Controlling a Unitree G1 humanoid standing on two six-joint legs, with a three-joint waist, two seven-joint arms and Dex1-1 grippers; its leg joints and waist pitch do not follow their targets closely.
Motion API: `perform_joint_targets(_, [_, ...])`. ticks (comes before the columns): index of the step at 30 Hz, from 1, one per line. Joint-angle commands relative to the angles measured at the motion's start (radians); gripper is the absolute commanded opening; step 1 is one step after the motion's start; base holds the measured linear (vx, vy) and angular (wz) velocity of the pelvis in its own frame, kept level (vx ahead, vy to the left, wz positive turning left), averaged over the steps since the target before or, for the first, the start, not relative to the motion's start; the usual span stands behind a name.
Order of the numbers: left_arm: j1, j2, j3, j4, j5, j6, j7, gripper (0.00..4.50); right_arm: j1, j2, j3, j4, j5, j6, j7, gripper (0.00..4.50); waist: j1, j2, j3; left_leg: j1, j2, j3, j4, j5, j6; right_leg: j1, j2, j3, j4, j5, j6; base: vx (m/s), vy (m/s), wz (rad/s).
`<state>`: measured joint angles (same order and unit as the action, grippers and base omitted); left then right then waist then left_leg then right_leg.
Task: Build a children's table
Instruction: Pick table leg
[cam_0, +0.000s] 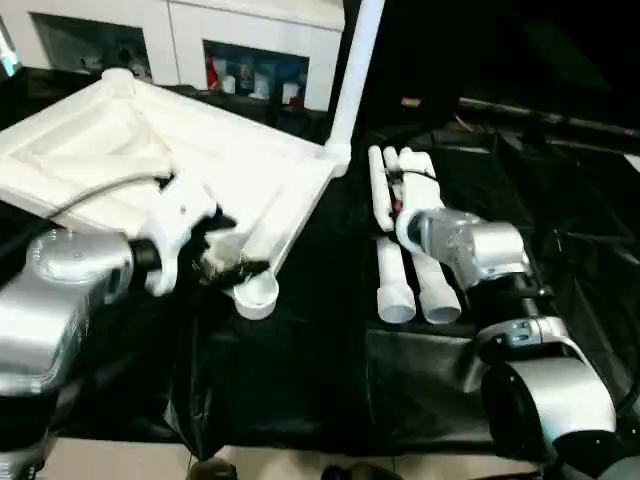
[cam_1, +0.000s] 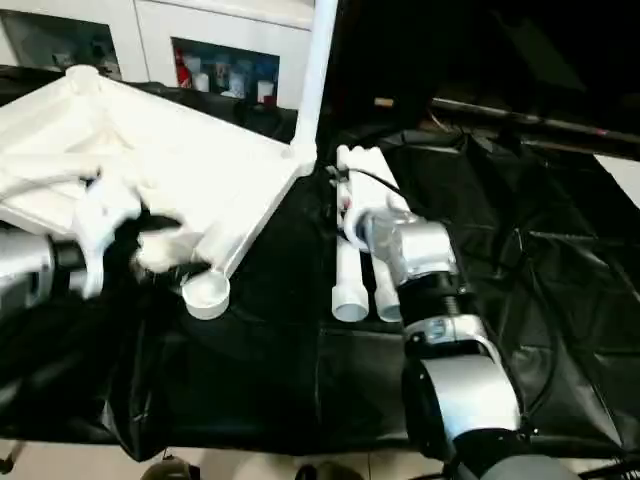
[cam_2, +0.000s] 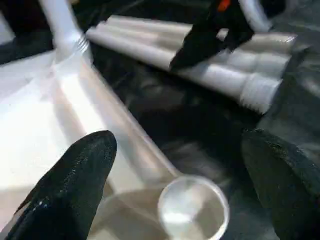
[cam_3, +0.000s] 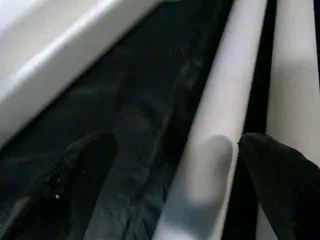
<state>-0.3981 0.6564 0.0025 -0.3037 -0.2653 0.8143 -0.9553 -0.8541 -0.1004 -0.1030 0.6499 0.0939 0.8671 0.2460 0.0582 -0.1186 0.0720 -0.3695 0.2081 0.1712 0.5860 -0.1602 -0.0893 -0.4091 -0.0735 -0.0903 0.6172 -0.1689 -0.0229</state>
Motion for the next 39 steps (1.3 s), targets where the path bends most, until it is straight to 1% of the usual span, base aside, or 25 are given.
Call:
perform_joint_targets(1, [-0.025, -0.012, -0.017, -0.033, -0.056, 0.028, -0.044, 4.5, -0.013, -0.021, -0.038, 0.019, 0.019, 0.045, -0.034, 4.46, 0.002, 0.043, -0.074, 0.021, 0.02, -0.004, -0.073, -0.26, -0.115, 0.044, -0.059, 0.058, -0.058, -0.201, -0.135, 0.0, 0.0, 0.0])
perform_joint_targets(2, [-0.032, -0.016, -0.021, -0.037, -0.07, 0.034, -0.053, 4.5, -0.014, -0.021, -0.045, 0.024, 0.025, 0.056, -0.038, 4.46, 0.002, 0.046, -0.074, 0.023, 0.02, -0.005, -0.073, -0.262, -0.119, 0.044, -0.059, 0.057, -0.058, -0.202, -0.135, 0.0, 0.0, 0.0])
perform_joint_targets(3, [-0.032, -0.016, -0.022, -0.037, -0.071, 0.034, -0.054, 4.5, -0.014, -0.02, -0.045, 0.024, 0.026, 0.057, -0.038, 4.46, 0.002, 0.046, -0.074, 0.023, 0.02, -0.004, -0.072, -0.263, -0.12, 0.043, -0.058, 0.057, -0.057, -0.198, -0.136, 0.0, 0.0, 0.0])
perform_joint_targets(4, [-0.041, -0.014, -0.039, -0.033, -0.08, 0.032, -0.063, 4.5, -0.014, -0.018, -0.051, 0.03, 0.036, 0.085, -0.034, 4.46, 0.003, 0.048, -0.074, 0.023, 0.019, -0.004, -0.072, -0.273, -0.119, 0.043, -0.057, 0.057, -0.06, -0.202, -0.135, 0.0, 0.0, 0.0])
perform_joint_targets(8, [-0.057, -0.011, -0.067, -0.007, -0.076, 0.013, -0.07, 4.5, -0.015, -0.011, -0.047, 0.047, 0.049, 0.123, -0.007, 4.46, 0.005, 0.046, -0.072, 0.02, 0.02, -0.006, -0.073, -0.274, -0.118, 0.046, -0.06, 0.057, -0.061, -0.226, -0.127, 0.0, 0.0, 0.0])
perform_joint_targets(11, [-0.065, -0.013, -0.077, -0.005, -0.078, 0.013, -0.074, 4.5, -0.021, -0.011, -0.034, 0.085, 0.038, 0.13, -0.005, 4.46, 0.006, 0.045, -0.073, 0.021, 0.021, -0.005, -0.072, -0.278, -0.12, 0.045, -0.063, 0.058, -0.063, -0.252, -0.123, 0.0, 0.0, 0.0])
perform_joint_targets(13, [-0.071, -0.013, -0.089, -0.007, -0.082, 0.016, -0.078, 4.5, -0.029, -0.006, -0.037, 0.129, 0.04, 0.13, -0.009, 4.46, 0.005, 0.046, -0.072, 0.022, 0.021, -0.006, -0.07, -0.288, -0.123, 0.043, -0.063, 0.057, -0.064, -0.272, -0.123, 0.0, 0.0, 0.0])
perform_joint_targets(15, [-0.075, -0.012, -0.095, -0.009, -0.087, 0.02, -0.076, 4.5, -0.037, -0.004, -0.035, 0.152, 0.043, 0.128, -0.007, 4.46, 0.006, 0.044, -0.072, 0.022, 0.021, -0.006, -0.07, -0.294, -0.122, 0.043, -0.063, 0.057, -0.065, -0.289, -0.12, 0.0, 0.0, 0.0])
perform_joint_targets(17, [-0.076, -0.012, -0.097, -0.011, -0.089, 0.021, -0.076, 4.5, -0.039, -0.002, -0.032, 0.159, 0.043, 0.126, -0.006, 4.46, 0.005, 0.044, -0.071, 0.022, 0.021, -0.007, -0.07, -0.305, -0.124, 0.042, -0.063, 0.056, -0.066, -0.307, -0.117, 0.0, 0.0, 0.0])
perform_joint_targets(18, [-0.078, -0.009, -0.1, -0.012, -0.094, 0.021, -0.076, 4.5, -0.042, -0.001, -0.031, 0.168, 0.044, 0.124, -0.007, 4.17, 0.005, 0.044, -0.07, 0.022, 0.021, -0.008, -0.07, -0.309, -0.124, 0.041, -0.063, 0.056, -0.067, -0.314, -0.115, 0.0, 0.0, 0.0])
perform_joint_targets(19, [-0.079, -0.007, -0.104, -0.013, -0.099, 0.02, -0.075, 4.5, -0.047, 0.002, -0.033, 0.184, 0.047, 0.123, -0.005, 4.09, 0.005, 0.039, -0.07, 0.021, 0.021, -0.008, -0.069, -0.311, -0.121, 0.041, -0.065, 0.056, -0.068, -0.339, -0.109, 0.0, 0.0, 0.0])
perform_joint_targets(20, [-0.079, -0.007, -0.106, -0.014, -0.1, 0.02, -0.075, 4.5, -0.05, 0.002, -0.031, 0.197, 0.044, 0.117, -0.007, 4.06, 0.005, 0.036, -0.07, 0.021, 0.021, -0.008, -0.069, -0.31, -0.121, 0.04, -0.065, 0.056, -0.069, -0.343, -0.106, 0.0, 0.0, 0.0])
perform_joint_targets(21, [-0.079, -0.006, -0.107, -0.015, -0.101, 0.019, -0.075, 4.5, -0.054, 0.002, -0.029, 0.211, 0.041, 0.11, -0.007, 4.06, 0.005, 0.038, -0.07, 0.021, 0.022, -0.008, -0.069, -0.307, -0.122, 0.04, -0.066, 0.056, -0.069, -0.343, -0.105, 0.0, 0.0, 0.0])
perform_joint_targets(22, [-0.078, -0.005, -0.109, -0.017, -0.101, 0.019, -0.076, 4.5, -0.058, 0.003, -0.028, 0.225, 0.039, 0.103, -0.008, 3.8, 0.005, 0.038, -0.07, 0.021, 0.022, -0.008, -0.069, -0.307, -0.123, 0.039, -0.065, 0.056, -0.068, -0.343, -0.103, 0.0, 0.0, 0.0])
perform_joint_targets(23, [-0.078, -0.003, -0.111, -0.019, -0.103, 0.019, -0.077, 4.5, -0.063, 0.003, -0.028, 0.239, 0.038, 0.096, -0.009, 3.8, 0.004, 0.039, -0.07, 0.02, 0.022, -0.009, -0.07, -0.309, -0.123, 0.039, -0.065, 0.056, -0.068, -0.346, -0.102, 0.0, 0.0, 0.0])
perform_joint_targets(24, [-0.078, -0.002, -0.113, -0.021, -0.104, 0.02, -0.079, 4.5, -0.066, 0.003, -0.029, 0.246, 0.037, 0.094, -0.013, 3.69, 0.004, 0.033, -0.07, 0.019, 0.022, -0.008, -0.069, -0.311, -0.122, 0.039, -0.064, 0.055, -0.069, -0.352, -0.1, 0.0, 0.0, 0.0])
perform_joint_targets(25, [-0.076, 0.0, -0.117, -0.024, -0.106, 0.019, -0.08, 4.5, -0.069, 0.004, -0.029, 0.257, 0.036, 0.09, -0.015, 3.65, 0.004, 0.032, -0.07, 0.019, 0.022, -0.008, -0.069, -0.307, -0.122, 0.039, -0.065, 0.056, -0.069, -0.356, -0.097, 0.0, 0.0, 0.0])
perform_joint_targets(28, [-0.071, 0.004, -0.132, -0.029, -0.109, 0.019, -0.083, 4.5, -0.069, 0.006, -0.032, 0.281, 0.036, 0.082, -0.02, 3.33, 0.004, 0.032, -0.07, 0.019, 0.021, -0.008, -0.069, -0.303, -0.122, 0.039, -0.065, 0.055, -0.067, -0.354, -0.095, 0.0, 0.0, 0.0])
perform_joint_targets(31, [-0.064, 0.007, -0.145, -0.033, -0.106, 0.017, -0.08, 4.5, -0.064, 0.008, -0.043, 0.296, 0.042, 0.075, -0.033, 3.11, 0.003, 0.032, -0.07, 0.019, 0.021, -0.008, -0.068, -0.311, -0.123, 0.037, -0.064, 0.055, -0.068, -0.36, -0.094, 0.0, 0.0, 0.0])
perform_joint_targets(32, [-0.063, 0.008, -0.146, -0.033, -0.106, 0.016, -0.08, 4.5, -0.064, 0.009, -0.044, 0.298, 0.042, 0.074, -0.033, 3.11, 0.003, 0.031, -0.071, 0.019, 0.021, -0.008, -0.067, -0.309, -0.123, 0.038, -0.065, 0.055, -0.067, -0.359, -0.093, 0.0, 0.0, 0.0])
perform_joint_targets(34, [-0.057, 0.01, -0.152, -0.034, -0.105, 0.01, -0.081, 4.5, -0.067, 0.011, -0.052, 0.32, 0.046, 0.06, -0.045, 2.87, 0.002, 0.034, -0.07, 0.019, 0.021, -0.008, -0.067, -0.317, -0.125, 0.036, -0.064, 0.055, -0.068, -0.363, -0.092, 0.0, 0.0, 0.0])
perform_joint_targets(35, [-0.051, 0.011, -0.154, -0.039, -0.107, 0.009, -0.082, 4.5, -0.065, 0.013, -0.06, 0.331, 0.048, 0.048, -0.057, 2.79, 0.004, 0.047, -0.071, 0.021, 0.02, -0.01, -0.067, -0.325, -0.127, 0.036, -0.065, 0.055, -0.068, -0.369, -0.092, 0.0, 0.0, 0.0])
perform_joint_targets(36, [-0.05, 0.01, -0.156, -0.042, -0.109, 0.009, -0.083, 4.5, -0.064, 0.014, -0.07, 0.334, 0.051, 0.041, -0.069, 2.74, 0.001, 0.042, -0.071, 0.021, 0.021, -0.009, -0.067, -0.33, -0.128, 0.035, -0.065, 0.055, -0.071, -0.369, -0.092, 0.0, 0.0, 0.0])
perform_joint_targets(38, [-0.055, 0.006, -0.163, -0.038, -0.108, 0.006, -0.081, 4.5, -0.065, 0.016, -0.091, 0.331, 0.065, 0.032, -0.086, 2.44, 0.0, 0.044, -0.072, 0.022, 0.02, -0.01, -0.066, -0.343, -0.129, 0.035, -0.062, 0.053, -0.07, -0.365, -0.096, 0.0, 0.0, 0.0])
perform_joint_targets(39, [-0.055, 0.006, -0.163, -0.038, -0.108, 0.006, -0.081, 4.5, -0.065, 0.016, -0.091, 0.331, 0.065, 0.032, -0.086, 2.44, 0.0, 0.044, -0.071, 0.022, 0.019, -0.01, -0.066, -0.351, -0.127, 0.034, -0.061, 0.053, -0.07, -0.369, -0.097, 0.0, 0.0, 0.0])
